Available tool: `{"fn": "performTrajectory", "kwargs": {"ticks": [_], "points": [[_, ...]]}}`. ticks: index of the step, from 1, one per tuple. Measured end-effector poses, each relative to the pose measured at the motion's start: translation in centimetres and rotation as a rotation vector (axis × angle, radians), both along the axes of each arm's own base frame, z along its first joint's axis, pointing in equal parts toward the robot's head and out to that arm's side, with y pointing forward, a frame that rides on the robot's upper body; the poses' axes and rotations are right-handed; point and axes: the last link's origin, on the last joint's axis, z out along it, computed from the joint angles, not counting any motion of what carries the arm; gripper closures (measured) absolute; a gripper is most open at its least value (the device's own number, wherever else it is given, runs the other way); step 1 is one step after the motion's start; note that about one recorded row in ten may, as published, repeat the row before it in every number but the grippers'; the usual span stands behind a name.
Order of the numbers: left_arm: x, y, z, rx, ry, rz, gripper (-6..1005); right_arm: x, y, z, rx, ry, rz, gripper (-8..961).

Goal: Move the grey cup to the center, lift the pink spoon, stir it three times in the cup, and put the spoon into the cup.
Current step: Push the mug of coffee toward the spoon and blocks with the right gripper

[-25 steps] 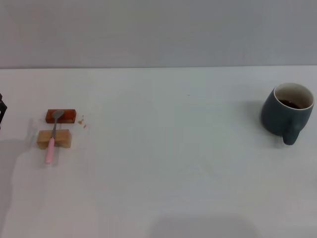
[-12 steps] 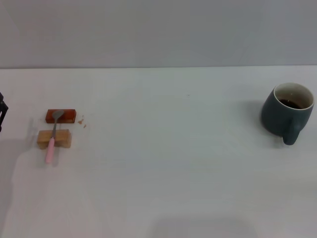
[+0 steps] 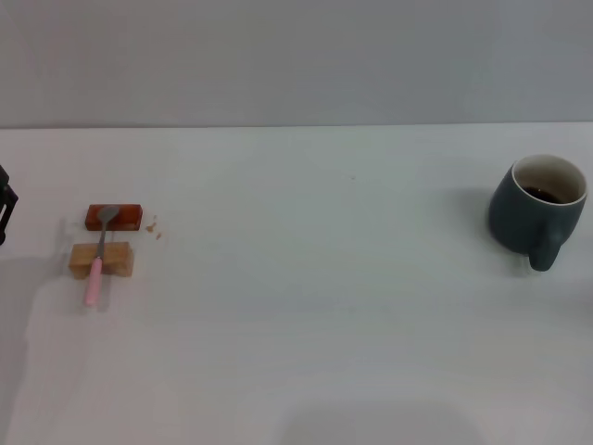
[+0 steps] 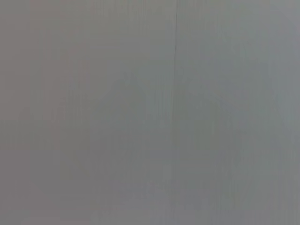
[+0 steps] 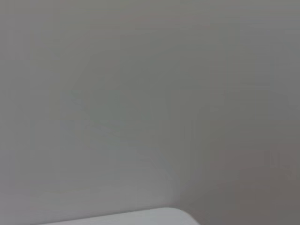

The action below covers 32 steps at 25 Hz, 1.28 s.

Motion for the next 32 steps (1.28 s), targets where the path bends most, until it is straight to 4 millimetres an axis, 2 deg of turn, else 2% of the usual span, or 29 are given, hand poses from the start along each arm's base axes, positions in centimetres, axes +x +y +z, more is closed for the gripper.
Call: {"fn": "performTrajectory", "kwargs": {"ticks": [16,32], "points": [[0.7,1.0,0.2,0.009,-0.002,-0.023,184,-3.6,3.9,-2.6,-0.159,-0.007,0.077,954],[0.9,1.2,0.2,0.011,-0.003,-0.029,184,-4.8,4.5,-4.4,-0.249,-0.022,0.105,955]]}}
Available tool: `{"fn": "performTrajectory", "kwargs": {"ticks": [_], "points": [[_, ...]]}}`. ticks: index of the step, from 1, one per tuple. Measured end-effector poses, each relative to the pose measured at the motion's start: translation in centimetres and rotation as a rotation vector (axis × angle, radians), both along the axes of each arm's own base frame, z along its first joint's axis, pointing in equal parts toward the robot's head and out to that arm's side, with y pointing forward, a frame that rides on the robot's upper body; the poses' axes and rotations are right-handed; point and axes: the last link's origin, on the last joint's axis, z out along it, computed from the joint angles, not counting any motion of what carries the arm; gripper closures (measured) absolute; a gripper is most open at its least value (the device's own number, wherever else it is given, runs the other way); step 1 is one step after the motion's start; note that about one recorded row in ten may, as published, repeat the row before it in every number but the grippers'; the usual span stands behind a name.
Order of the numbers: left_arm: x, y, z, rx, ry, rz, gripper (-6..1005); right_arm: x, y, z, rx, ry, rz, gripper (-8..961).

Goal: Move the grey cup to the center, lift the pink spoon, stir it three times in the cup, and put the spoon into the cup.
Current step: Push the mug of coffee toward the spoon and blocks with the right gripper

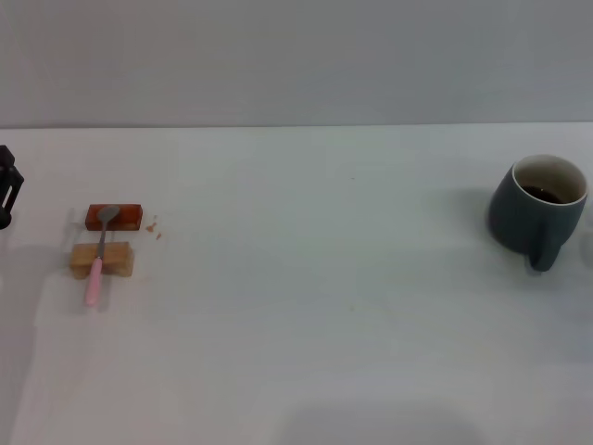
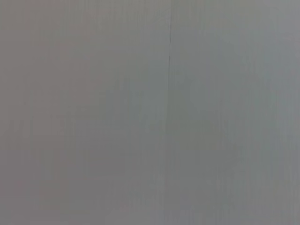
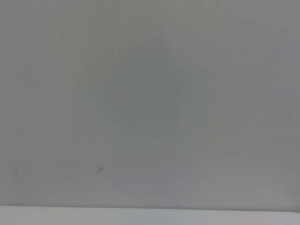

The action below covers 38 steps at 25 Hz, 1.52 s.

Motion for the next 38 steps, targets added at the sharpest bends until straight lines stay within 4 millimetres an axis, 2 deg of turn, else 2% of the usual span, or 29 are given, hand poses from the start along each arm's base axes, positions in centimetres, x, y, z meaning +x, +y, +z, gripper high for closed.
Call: {"fn": "performTrajectory", "kwargs": {"ticks": [21,38], "points": [[-0.1,-0.1,0.0,0.000,0.000,0.003,184,-2.6,1.0,-2.8,-0.127,-0.015,0.068,954],[-0.1,0.0,0.1,0.000,0.003,0.002,185,-8.0,2.4,-7.2,-0.280,-0.027,0.204,953]]}}
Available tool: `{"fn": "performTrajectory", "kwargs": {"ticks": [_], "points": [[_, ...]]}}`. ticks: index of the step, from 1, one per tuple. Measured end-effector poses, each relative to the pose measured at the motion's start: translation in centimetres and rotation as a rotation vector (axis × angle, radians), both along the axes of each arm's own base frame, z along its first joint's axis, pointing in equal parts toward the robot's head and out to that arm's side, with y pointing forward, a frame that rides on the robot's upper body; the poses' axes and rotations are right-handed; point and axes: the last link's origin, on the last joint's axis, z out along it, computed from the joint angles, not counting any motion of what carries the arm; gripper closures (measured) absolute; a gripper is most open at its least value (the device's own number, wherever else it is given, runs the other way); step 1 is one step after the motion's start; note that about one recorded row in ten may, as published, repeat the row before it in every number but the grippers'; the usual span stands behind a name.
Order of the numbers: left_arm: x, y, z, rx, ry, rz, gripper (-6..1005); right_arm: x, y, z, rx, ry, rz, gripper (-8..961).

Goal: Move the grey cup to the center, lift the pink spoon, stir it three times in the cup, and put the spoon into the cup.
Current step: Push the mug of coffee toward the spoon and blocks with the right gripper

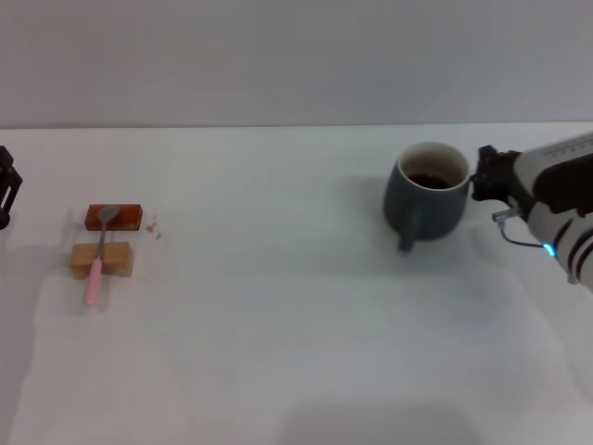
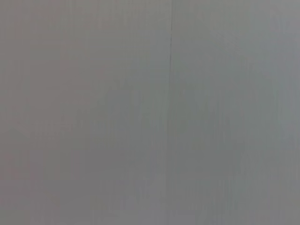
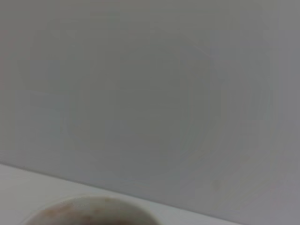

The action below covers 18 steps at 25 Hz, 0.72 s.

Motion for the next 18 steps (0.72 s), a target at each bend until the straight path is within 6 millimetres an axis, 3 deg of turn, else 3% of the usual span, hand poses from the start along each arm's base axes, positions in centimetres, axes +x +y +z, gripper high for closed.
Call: {"fn": "performTrajectory", "kwargs": {"ticks": [18], "points": [[0.1,0.3,0.1,0.007,-0.003,-0.001,184,-5.1,-0.1,-4.2,-0.185,-0.031,0.138,954]]}}
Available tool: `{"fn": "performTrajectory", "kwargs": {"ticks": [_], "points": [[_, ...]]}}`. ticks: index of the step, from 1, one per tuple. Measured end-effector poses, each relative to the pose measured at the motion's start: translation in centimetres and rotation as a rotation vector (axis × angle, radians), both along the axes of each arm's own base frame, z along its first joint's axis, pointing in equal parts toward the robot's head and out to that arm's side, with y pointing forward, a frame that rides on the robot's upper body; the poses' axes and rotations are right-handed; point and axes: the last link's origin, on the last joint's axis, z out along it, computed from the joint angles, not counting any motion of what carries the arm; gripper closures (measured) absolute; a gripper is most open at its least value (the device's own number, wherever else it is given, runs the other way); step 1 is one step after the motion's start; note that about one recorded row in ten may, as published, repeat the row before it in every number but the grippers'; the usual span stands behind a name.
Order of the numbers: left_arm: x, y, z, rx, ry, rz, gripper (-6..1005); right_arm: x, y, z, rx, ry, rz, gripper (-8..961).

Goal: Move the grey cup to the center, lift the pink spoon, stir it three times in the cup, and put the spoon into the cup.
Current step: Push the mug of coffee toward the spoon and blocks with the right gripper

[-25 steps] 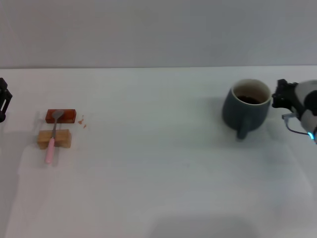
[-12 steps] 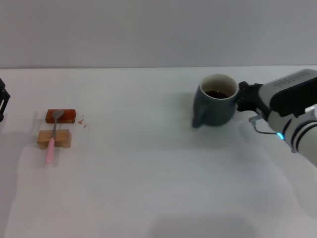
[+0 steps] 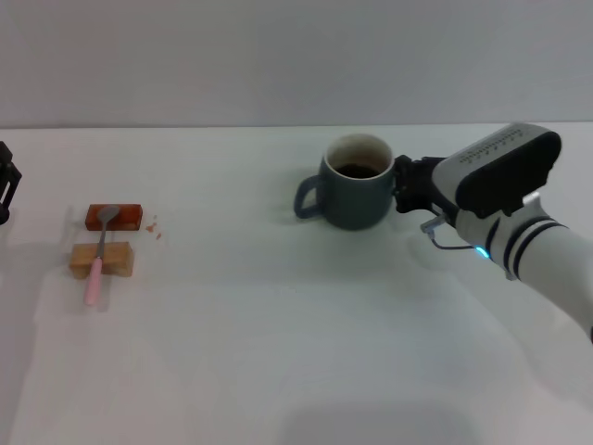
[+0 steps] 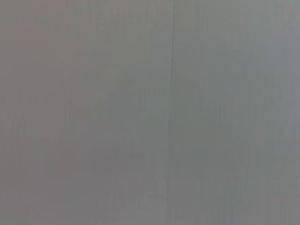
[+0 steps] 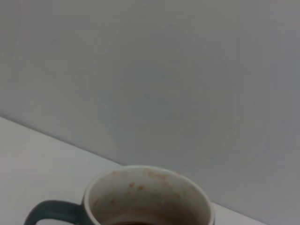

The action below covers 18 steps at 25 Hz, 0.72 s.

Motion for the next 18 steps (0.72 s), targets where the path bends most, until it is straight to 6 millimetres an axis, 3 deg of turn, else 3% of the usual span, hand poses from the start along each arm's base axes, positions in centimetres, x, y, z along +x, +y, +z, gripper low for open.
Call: {"fn": "performTrajectory", "kwargs": {"ticks": [18], "points": [[-0.2,-0.2,0.0,0.000,0.000,0.005,184,-4.1,-0.9,-3.0,-0.122,-0.001,0.097,954]]}}
